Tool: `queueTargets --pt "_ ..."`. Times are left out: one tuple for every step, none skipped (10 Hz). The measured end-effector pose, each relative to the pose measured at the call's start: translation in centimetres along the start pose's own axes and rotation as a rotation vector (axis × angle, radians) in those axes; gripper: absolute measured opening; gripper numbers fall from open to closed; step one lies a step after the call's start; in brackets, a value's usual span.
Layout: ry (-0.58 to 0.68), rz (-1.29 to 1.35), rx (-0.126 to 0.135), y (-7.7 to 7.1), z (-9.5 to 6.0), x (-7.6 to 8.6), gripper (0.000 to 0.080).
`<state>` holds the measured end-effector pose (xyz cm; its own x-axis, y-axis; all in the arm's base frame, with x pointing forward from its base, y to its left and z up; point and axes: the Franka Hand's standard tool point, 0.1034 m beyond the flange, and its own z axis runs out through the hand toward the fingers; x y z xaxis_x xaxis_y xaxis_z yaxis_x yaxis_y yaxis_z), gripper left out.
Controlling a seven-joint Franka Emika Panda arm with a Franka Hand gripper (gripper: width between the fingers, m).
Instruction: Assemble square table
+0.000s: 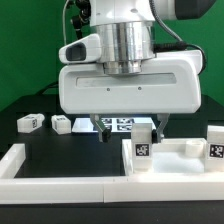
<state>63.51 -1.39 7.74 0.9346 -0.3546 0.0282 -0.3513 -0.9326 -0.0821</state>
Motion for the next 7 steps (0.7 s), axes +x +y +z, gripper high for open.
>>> queueTargets --pt "0.0 -0.001 -0.001 0.04 0.04 0.01 0.0547" --pt "0.0 0.002 -0.001 0.06 0.07 0.01 0.041" --pt "-0.001 0.094 0.001 -0.01 0.11 -0.03 0.041" --pt "-0.002 0.15 0.001 -0.01 0.14 -0.05 0.0291" --pt "-0.002 0.237 0.0 -0.03 0.18 -0.07 0.0291" --pt "-0.003 0.329 0.0 -0.1 0.25 -0.1 0.0291" --pt "-0.008 0.467 -0.002 -0.2 0.32 -0.17 0.0291"
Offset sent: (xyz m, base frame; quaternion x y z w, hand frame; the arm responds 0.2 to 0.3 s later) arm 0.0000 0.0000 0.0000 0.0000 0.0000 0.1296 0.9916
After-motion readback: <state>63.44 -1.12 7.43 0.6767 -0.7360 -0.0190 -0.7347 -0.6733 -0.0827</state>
